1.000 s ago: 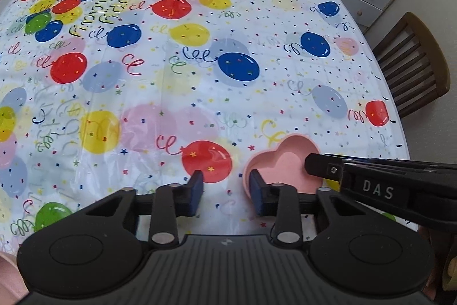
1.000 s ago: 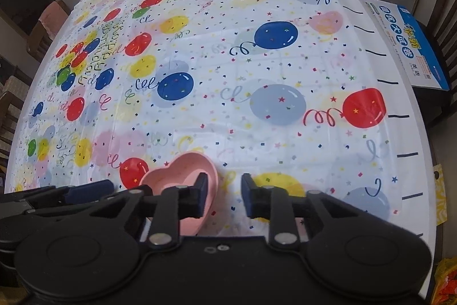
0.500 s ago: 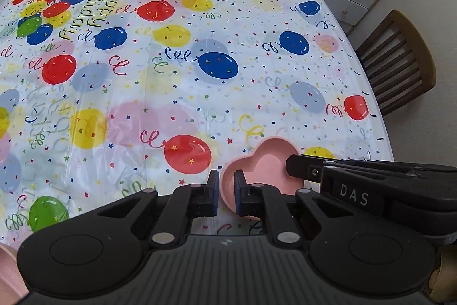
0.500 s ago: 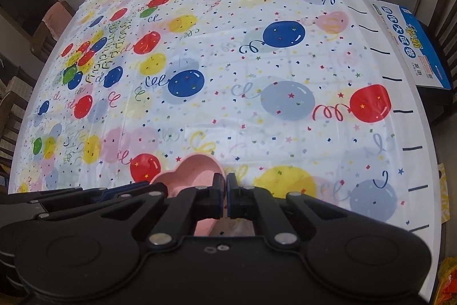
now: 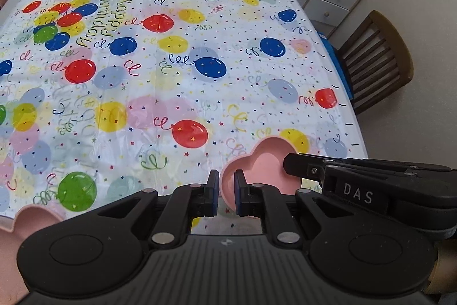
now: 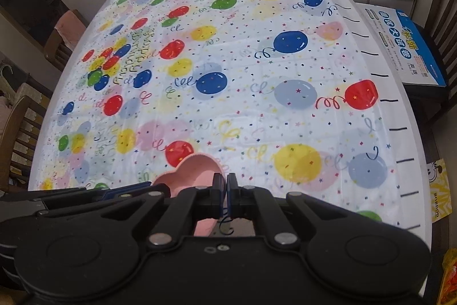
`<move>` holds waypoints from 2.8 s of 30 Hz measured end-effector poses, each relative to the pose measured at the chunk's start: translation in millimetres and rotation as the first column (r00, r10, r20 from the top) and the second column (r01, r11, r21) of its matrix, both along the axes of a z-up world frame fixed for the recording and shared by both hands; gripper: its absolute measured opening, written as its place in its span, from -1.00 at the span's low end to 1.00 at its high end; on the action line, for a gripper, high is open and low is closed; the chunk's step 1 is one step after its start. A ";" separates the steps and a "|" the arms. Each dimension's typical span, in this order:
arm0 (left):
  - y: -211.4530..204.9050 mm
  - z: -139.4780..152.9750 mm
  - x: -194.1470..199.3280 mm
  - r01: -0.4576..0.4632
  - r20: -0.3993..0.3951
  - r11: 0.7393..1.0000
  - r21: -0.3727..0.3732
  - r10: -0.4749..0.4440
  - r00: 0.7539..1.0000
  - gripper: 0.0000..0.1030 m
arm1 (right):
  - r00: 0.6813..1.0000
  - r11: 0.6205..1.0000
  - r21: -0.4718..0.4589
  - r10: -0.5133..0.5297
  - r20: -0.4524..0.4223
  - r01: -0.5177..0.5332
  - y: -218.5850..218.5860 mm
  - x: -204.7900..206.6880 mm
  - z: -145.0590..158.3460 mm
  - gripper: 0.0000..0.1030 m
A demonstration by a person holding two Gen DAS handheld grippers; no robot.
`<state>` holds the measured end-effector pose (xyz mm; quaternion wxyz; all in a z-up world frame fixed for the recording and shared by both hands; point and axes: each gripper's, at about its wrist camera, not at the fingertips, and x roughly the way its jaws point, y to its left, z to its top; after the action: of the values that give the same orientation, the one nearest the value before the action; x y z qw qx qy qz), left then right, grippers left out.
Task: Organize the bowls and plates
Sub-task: 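Carry the pink heart dish with both grippers over the cream bowl, then lower the heart dish into the cream bowl and open both grippers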
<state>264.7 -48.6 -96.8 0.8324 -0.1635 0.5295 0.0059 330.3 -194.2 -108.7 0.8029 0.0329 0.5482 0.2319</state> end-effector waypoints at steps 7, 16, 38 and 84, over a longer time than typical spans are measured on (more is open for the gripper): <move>-1.1 25.3 -29.2 0.029 0.029 1.000 -0.003 -0.029 0.999 -0.80 | 1.000 1.000 0.012 -0.016 0.025 0.016 -3.3 -30.0 25.6 -0.98; -0.7 47.3 -71.4 0.078 0.047 0.997 -0.011 -0.078 0.996 -0.80 | 0.997 0.998 0.030 -0.048 0.052 0.047 -8.5 -73.5 53.2 -0.97; -13.0 28.7 -148.0 0.202 -0.029 0.979 0.004 -0.202 0.979 -0.80 | 0.993 0.993 0.035 -0.116 0.004 0.116 -16.6 -174.3 50.5 -0.96; -28.1 15.8 -151.8 0.242 -0.049 0.966 0.087 -0.238 0.970 -0.80 | 0.995 0.995 -0.020 -0.097 0.004 0.097 -18.6 -190.2 30.5 -0.58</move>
<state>113.0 -76.7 -81.0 0.8233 -0.0593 0.5605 -0.0674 140.1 -212.8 -78.2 0.8144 0.0508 0.5469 0.1871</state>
